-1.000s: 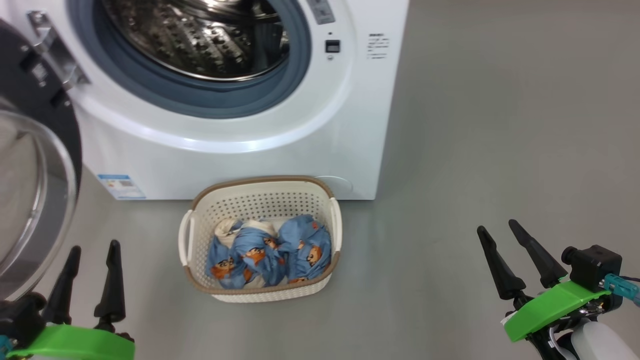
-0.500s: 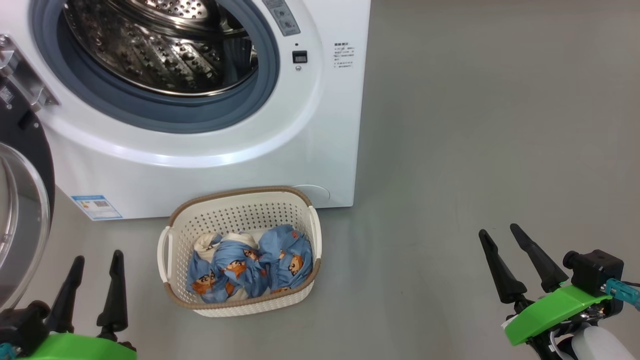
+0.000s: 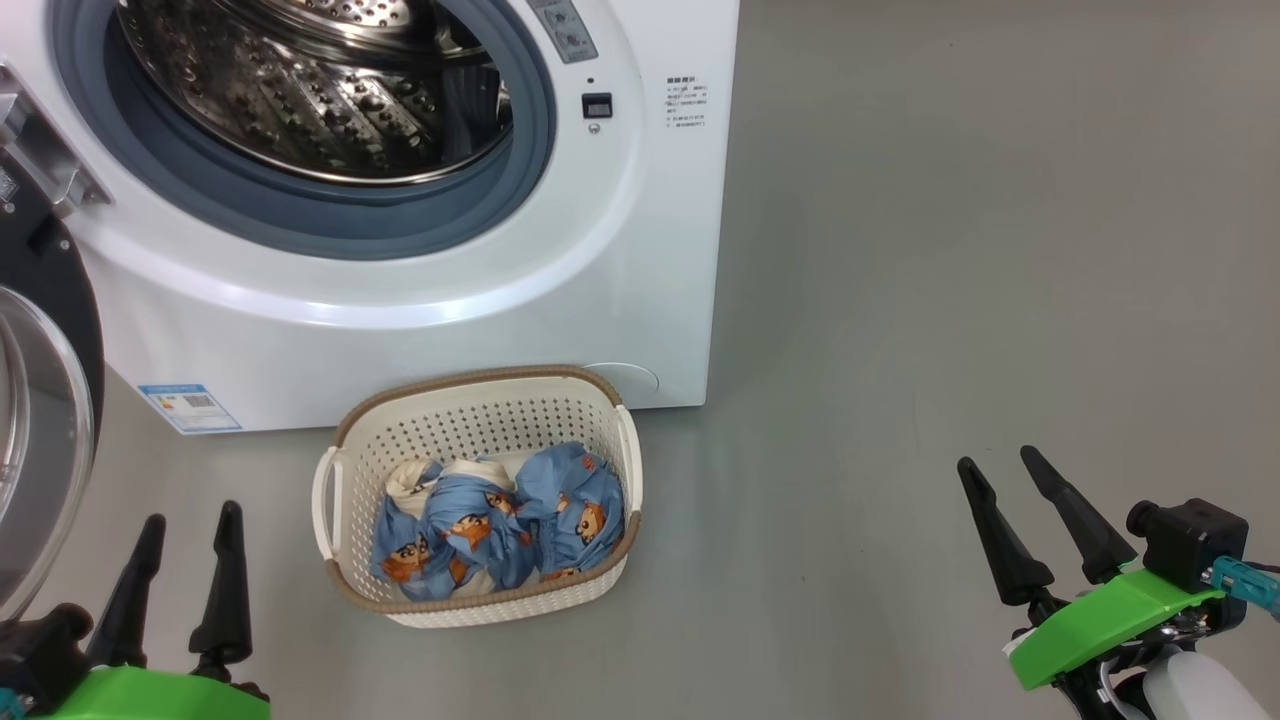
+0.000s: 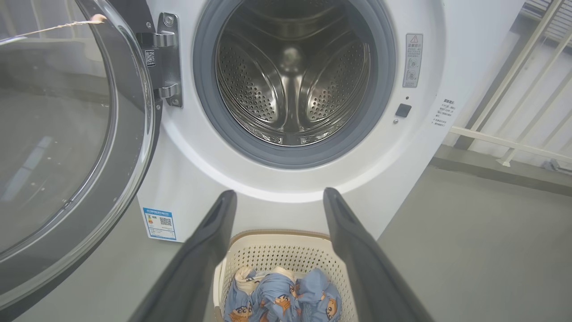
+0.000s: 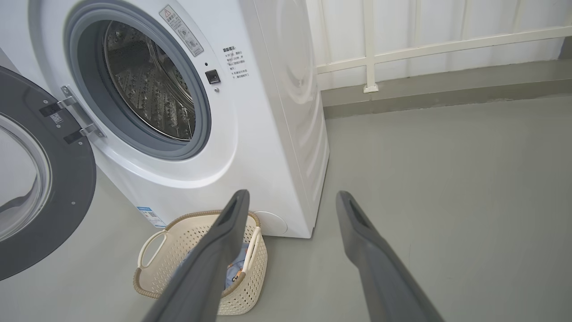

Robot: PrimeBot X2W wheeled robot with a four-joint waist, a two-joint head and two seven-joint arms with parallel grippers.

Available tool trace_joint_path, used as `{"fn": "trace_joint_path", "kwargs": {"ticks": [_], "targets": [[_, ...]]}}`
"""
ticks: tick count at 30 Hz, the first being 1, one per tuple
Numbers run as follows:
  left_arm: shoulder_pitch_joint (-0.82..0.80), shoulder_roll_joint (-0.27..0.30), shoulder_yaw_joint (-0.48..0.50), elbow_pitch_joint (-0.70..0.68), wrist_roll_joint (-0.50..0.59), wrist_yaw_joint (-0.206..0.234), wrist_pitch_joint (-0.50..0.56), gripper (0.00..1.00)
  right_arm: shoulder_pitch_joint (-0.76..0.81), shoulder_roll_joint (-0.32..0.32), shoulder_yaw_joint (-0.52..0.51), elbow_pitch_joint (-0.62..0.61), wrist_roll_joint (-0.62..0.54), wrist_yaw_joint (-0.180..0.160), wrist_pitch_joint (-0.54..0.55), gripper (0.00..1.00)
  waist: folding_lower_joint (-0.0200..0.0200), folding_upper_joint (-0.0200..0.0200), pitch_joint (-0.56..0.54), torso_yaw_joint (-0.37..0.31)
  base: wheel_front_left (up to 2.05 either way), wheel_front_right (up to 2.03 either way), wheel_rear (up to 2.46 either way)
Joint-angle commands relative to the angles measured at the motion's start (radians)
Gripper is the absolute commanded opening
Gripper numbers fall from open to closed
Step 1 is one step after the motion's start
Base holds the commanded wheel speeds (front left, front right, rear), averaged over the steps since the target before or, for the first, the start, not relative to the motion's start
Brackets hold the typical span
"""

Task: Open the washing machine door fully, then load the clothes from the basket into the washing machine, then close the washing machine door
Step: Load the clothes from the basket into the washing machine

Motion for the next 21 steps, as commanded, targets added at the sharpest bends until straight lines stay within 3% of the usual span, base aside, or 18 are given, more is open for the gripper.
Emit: {"fn": "trace_joint_path", "kwargs": {"ticks": [1,8,21], "targets": [[-0.025,0.03,0.033,-0.017,-0.023,-0.002,-0.006,1.0,0.001,-0.009,0.015,-0.026,-0.009,0.002,-0.012,1.0,0.0,0.0,0.0,0.0,0.03,-0.11,0.08],[-0.031,0.038,0.025,-0.023,-0.03,-0.002,-0.006,1.0,-0.006,-0.007,0.02,-0.028,-0.01,0.002,-0.012,1.0,0.0,0.0,0.008,-0.004,0.33,-0.91,0.58],[-0.047,0.042,0.023,-0.022,-0.025,-0.002,-0.006,1.0,-0.015,-0.001,0.016,-0.027,-0.011,0.002,-0.012,1.0,0.0,0.0,0.024,-0.007,1.03,-1.77,0.74]]}}
